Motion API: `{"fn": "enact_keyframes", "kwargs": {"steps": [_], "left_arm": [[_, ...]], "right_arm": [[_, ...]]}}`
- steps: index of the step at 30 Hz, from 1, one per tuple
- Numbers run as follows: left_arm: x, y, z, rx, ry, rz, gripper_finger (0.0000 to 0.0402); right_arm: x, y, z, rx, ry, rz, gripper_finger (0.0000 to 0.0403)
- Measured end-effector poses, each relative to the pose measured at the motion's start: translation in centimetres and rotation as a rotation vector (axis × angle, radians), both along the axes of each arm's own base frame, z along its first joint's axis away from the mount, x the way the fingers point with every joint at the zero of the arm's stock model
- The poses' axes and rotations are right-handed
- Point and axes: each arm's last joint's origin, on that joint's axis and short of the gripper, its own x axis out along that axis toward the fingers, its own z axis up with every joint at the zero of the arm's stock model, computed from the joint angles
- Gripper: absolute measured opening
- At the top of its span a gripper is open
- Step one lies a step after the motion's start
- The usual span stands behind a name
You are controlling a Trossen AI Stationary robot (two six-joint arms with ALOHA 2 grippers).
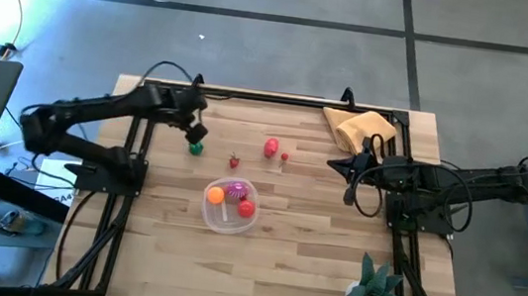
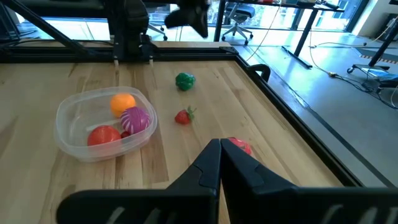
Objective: Pick and placing Produce into tupperware
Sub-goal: Put the bell pepper into the transparent container
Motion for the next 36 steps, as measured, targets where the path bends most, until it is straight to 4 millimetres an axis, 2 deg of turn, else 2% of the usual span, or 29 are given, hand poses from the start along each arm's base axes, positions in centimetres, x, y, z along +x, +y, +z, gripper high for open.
{"fn": "enact_keyframes", "kwargs": {"steps": [7,13,17,21,27,36], "left_arm": [[2.7,1.6,-3.2,-0.17,-0.049,-0.067,0.0003],[3.6,2.1,-3.9,-0.178,-0.078,-0.087,0.0003],[3.8,2.1,-3.8,-0.22,-0.158,-0.027,0.0003],[3.9,2.1,-3.8,-0.262,-0.271,0.213,0.0003],[3.3,1.6,-4.1,-0.344,-0.338,0.615,0.0003],[2.8,1.1,-4.2,-0.406,-0.333,0.806,0.0003]], "right_arm": [[0.0,0.0,0.0,0.0,0.0,0.0,0.0],[0.0,0.0,0.0,0.0,0.0,0.0,0.0],[0.0,0.0,0.0,0.0,0.0,0.0,0.0],[0.0,0.0,0.0,0.0,0.0,0.0,0.0],[0.0,0.0,0.0,0.0,0.0,0.0,0.0],[0.0,0.0,0.0,0.0,0.0,0.0,0.0]]}}
